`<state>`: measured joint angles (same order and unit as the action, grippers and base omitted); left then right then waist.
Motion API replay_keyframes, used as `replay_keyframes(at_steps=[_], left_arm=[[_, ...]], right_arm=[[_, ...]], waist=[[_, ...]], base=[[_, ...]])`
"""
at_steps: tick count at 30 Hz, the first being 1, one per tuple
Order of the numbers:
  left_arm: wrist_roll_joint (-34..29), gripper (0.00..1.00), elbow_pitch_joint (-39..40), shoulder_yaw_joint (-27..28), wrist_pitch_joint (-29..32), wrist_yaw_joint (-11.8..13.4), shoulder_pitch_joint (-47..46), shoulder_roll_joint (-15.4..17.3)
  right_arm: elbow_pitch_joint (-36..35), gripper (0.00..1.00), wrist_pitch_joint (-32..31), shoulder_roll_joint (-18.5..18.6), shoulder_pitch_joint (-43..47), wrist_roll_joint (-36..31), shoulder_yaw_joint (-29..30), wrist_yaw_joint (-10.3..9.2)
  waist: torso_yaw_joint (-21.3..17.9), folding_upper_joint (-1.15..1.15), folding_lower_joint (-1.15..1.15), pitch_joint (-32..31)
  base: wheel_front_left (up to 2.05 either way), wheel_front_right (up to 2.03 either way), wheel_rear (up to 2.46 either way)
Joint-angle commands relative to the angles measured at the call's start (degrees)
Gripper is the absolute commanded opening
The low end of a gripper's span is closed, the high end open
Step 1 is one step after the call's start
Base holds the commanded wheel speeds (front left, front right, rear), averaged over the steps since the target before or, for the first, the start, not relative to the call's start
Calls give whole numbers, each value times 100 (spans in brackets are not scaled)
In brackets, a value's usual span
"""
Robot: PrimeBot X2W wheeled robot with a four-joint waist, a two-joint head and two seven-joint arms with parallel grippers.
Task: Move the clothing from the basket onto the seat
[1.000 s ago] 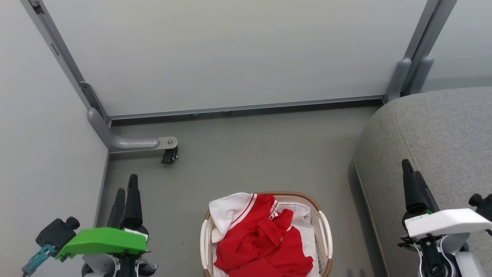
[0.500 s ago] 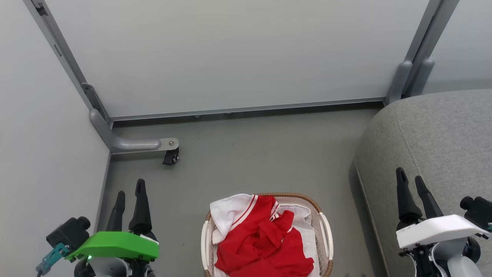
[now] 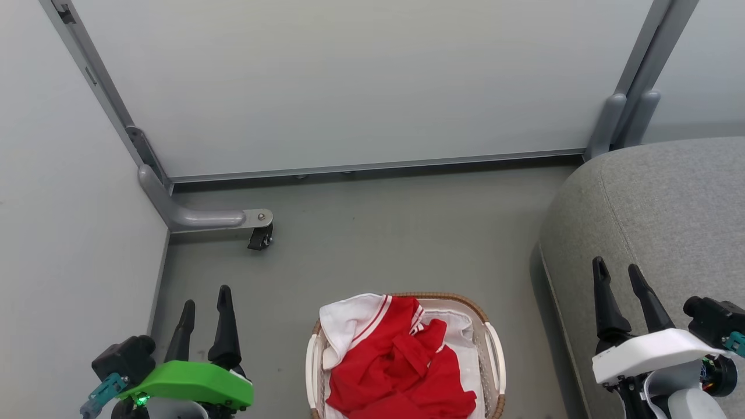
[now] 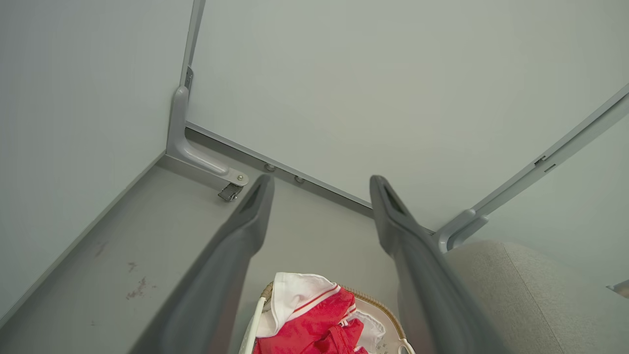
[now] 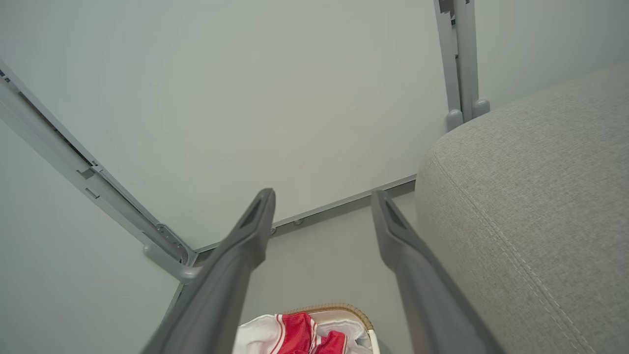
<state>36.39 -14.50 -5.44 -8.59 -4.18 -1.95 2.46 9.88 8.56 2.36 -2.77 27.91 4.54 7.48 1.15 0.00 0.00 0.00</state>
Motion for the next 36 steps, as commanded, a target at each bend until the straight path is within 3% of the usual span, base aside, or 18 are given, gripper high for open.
replay_keyframes(at_steps=[1, 36], left_arm=[[-154, 100, 8, -8, -56, -20, 36, 42], [-1456, 100, -475, -276, -495, -43, 30, 56]], right_arm=[[-49, 100, 61, 43, 51, -205, 2, 1], [100, 100, 495, 60, 127, -2024, 13, 1]], waist=[[4, 0, 0, 0], [76, 0, 0, 43]], base=[[0, 0, 0], [0, 0, 0]])
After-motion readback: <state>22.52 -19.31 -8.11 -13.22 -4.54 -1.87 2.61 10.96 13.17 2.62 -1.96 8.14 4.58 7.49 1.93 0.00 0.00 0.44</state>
